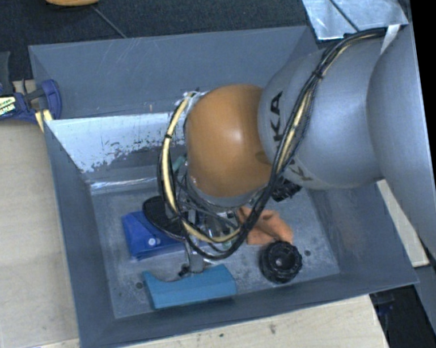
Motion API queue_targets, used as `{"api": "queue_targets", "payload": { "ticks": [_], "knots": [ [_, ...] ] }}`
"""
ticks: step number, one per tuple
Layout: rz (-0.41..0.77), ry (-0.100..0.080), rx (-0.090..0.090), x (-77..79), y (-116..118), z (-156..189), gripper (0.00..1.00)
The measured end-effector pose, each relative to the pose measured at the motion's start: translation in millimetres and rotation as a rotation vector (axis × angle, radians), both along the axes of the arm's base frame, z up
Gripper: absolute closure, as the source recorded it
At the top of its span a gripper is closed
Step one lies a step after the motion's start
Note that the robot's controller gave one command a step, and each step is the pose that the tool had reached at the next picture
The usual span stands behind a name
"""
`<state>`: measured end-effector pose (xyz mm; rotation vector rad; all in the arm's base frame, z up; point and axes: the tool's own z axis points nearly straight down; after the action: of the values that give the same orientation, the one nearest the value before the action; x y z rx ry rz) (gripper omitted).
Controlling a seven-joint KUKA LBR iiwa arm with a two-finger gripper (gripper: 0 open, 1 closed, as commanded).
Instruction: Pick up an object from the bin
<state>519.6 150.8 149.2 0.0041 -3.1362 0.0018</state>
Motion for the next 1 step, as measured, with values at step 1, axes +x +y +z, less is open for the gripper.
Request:
{"api": "queue_targets", "payload": {
  "ticks": [1],
  "knots": [
    [-0.002,-0.008,0.002,1.7,-0.4,4.7,0.00]
  ]
}}
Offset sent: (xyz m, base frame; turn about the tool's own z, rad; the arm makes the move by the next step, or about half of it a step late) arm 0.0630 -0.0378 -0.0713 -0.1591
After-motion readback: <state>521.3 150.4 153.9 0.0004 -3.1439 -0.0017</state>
